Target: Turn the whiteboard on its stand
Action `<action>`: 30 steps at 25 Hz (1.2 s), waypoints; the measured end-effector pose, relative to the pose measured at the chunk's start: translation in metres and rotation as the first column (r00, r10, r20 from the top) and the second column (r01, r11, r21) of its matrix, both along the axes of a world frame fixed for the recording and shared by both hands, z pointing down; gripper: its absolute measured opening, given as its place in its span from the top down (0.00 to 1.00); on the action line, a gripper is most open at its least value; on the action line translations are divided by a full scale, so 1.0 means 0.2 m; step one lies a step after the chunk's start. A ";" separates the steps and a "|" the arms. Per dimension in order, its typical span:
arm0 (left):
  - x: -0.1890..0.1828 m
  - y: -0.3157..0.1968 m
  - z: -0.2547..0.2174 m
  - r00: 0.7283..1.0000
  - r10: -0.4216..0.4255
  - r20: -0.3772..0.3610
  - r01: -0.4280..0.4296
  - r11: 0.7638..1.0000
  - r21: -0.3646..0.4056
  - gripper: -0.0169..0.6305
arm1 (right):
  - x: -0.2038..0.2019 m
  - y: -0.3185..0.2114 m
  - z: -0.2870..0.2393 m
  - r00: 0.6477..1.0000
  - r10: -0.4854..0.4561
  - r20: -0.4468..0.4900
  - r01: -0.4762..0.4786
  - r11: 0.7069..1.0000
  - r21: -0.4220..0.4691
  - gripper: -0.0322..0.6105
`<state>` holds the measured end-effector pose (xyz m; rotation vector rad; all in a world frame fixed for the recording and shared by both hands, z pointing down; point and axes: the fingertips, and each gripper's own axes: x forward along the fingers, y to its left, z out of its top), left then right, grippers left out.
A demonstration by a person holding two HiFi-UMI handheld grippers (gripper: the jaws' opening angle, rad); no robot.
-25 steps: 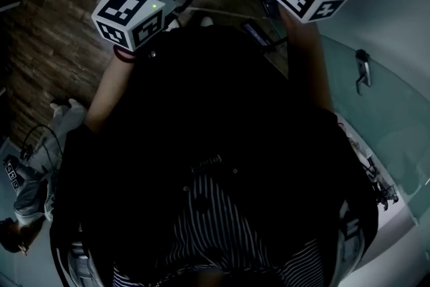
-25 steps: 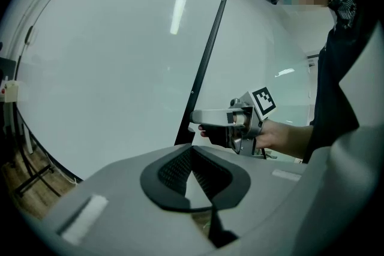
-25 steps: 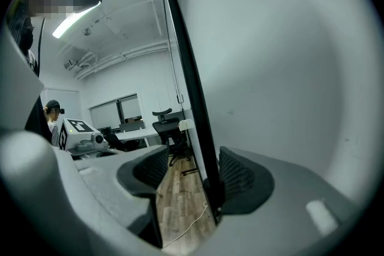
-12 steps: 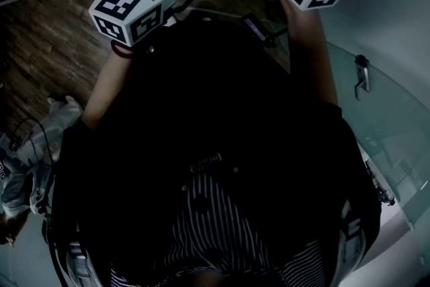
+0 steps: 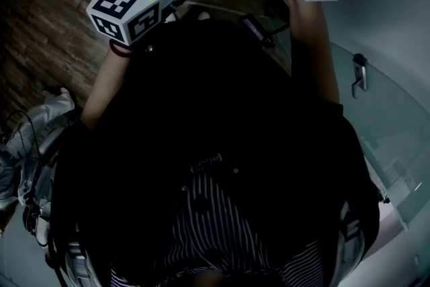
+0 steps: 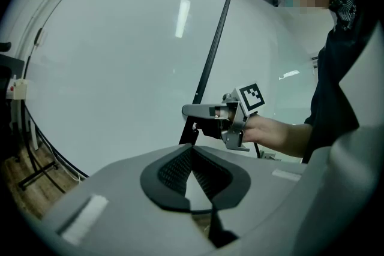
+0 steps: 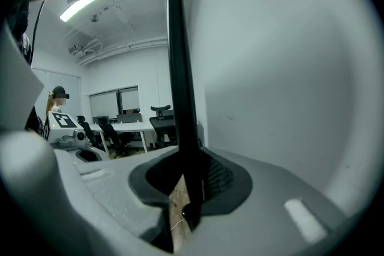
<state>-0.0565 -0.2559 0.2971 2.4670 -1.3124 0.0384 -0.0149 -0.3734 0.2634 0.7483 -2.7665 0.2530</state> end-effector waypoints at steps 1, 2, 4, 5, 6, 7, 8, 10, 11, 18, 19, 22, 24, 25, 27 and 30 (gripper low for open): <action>-0.01 0.02 0.00 1.000 -0.003 -0.001 0.003 1.000 -0.003 0.98 | -0.01 0.01 0.00 1.000 -0.004 -0.003 0.004 1.000 -0.003 0.82; -0.01 0.03 0.01 1.000 -0.006 -0.002 0.006 1.000 -0.006 0.98 | -0.01 0.01 0.00 1.000 -0.007 -0.007 0.007 1.000 -0.005 0.82; -0.03 0.06 0.02 1.000 -0.012 -0.005 0.011 1.000 -0.013 0.98 | -0.03 0.02 0.00 1.000 -0.008 -0.015 0.008 1.000 -0.009 0.82; -0.03 0.08 0.03 1.000 -0.014 -0.007 0.014 1.000 -0.018 0.98 | -0.03 0.03 0.01 1.000 -0.008 -0.018 0.008 1.000 -0.011 0.82; -0.03 0.09 0.04 1.000 -0.016 -0.009 0.016 1.000 -0.023 0.98 | -0.04 0.04 0.01 1.000 -0.010 -0.018 0.010 1.000 -0.014 0.82; -0.03 0.11 0.05 1.000 -0.018 -0.011 0.018 0.999 -0.030 0.98 | -0.05 0.05 0.01 1.000 -0.014 -0.015 0.014 1.000 -0.015 0.83; -0.03 0.12 0.07 1.000 -0.021 -0.012 0.021 0.999 -0.038 0.98 | -0.06 0.06 0.01 1.000 -0.018 -0.009 0.018 1.000 -0.015 0.83; -0.05 0.14 0.09 0.999 -0.031 -0.016 0.030 0.998 -0.054 0.98 | -0.08 0.08 0.00 1.000 -0.023 -0.002 0.023 1.000 -0.007 0.83; -0.05 0.15 0.11 0.999 -0.038 -0.019 0.037 0.997 -0.062 0.97 | -0.09 0.10 0.00 1.000 -0.024 -0.001 0.024 1.000 -0.005 0.83; -0.13 0.19 0.14 0.996 -0.084 -0.029 0.081 0.993 -0.081 0.97 | -0.15 0.26 -0.03 0.996 -0.085 -0.008 0.085 0.996 -0.013 0.84; -0.14 0.18 0.13 0.996 -0.088 -0.030 0.085 0.993 -0.078 0.98 | -0.17 0.28 -0.03 0.996 -0.087 -0.017 0.087 0.996 -0.004 0.85; -0.16 0.18 0.10 0.995 -0.095 -0.027 0.093 0.994 -0.063 0.98 | -0.18 0.26 -0.03 0.998 -0.059 -0.018 0.059 0.998 -0.003 0.85; -0.16 0.19 0.10 0.995 -0.098 -0.022 0.096 0.994 -0.060 0.98 | -0.15 0.23 -0.03 0.999 -0.053 -0.008 0.053 0.999 -0.013 0.84; -0.17 0.19 0.10 0.995 -0.101 -0.020 0.099 0.993 -0.062 0.98 | -0.15 0.22 -0.03 0.998 -0.063 -0.001 0.063 0.998 -0.014 0.84; -0.20 0.20 0.11 0.993 -0.113 -0.019 0.111 0.991 -0.070 0.98 | -0.20 0.24 -0.04 0.995 -0.104 0.010 0.104 0.995 -0.008 0.85; -0.22 0.18 0.10 0.992 -0.124 -0.016 0.123 0.990 -0.064 0.98 | -0.34 0.29 -0.04 0.988 -0.155 0.015 0.155 0.988 0.017 0.86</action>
